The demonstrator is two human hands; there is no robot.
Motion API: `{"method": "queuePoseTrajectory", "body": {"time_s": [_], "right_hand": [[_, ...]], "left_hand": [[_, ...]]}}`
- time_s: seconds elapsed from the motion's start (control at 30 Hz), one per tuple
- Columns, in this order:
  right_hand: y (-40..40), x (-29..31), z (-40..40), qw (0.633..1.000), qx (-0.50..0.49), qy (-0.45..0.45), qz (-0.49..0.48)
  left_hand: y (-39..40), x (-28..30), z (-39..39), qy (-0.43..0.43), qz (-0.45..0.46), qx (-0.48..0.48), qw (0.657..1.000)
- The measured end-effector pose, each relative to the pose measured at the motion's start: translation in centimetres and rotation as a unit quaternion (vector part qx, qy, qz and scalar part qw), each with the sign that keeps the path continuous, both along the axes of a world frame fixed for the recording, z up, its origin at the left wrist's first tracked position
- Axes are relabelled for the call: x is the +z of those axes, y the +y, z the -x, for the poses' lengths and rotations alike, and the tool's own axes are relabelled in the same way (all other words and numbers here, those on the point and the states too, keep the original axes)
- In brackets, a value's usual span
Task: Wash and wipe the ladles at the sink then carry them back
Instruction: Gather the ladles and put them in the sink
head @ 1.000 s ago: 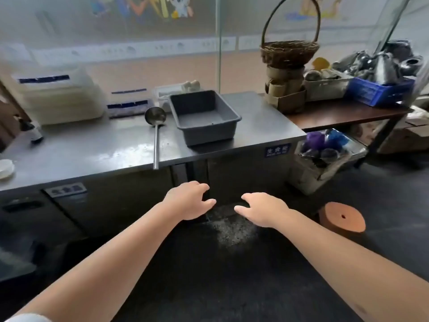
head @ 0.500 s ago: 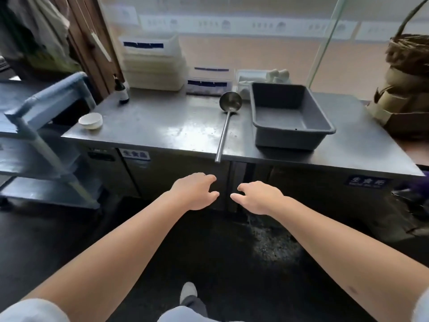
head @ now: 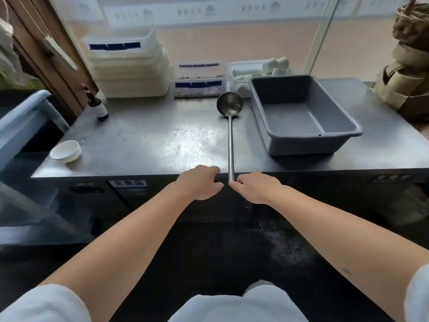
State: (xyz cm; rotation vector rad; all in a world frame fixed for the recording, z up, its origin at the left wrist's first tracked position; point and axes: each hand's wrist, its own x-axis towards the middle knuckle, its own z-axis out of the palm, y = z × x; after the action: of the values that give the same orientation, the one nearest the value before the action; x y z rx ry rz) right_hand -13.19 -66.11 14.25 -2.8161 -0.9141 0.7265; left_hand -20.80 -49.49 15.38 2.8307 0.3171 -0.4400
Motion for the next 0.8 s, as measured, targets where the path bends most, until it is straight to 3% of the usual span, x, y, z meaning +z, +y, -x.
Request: {"method": "queuePoseTrajectory", "body": {"time_s": [0.43, 0.63, 0.8], "right_hand": [[7.7, -5.6, -16.1, 0.999, -0.008, 0.03, 0.028], [10.7, -9.6, -23.5, 0.989, -0.103, 0.105, -0.017], [13.0, -12.1, -27.6, 0.957, -0.221, 0.173, -0.067]], "left_hand": [[6.4, -4.1, -15.7, 0.051, 0.01, 0.002, 0.999], [8.9, -6.9, -23.6, 0.096, 0.044, 0.023, 0.994], [10.5, -9.6, -28.6, 0.128, 0.132, 0.067, 0.981]]}}
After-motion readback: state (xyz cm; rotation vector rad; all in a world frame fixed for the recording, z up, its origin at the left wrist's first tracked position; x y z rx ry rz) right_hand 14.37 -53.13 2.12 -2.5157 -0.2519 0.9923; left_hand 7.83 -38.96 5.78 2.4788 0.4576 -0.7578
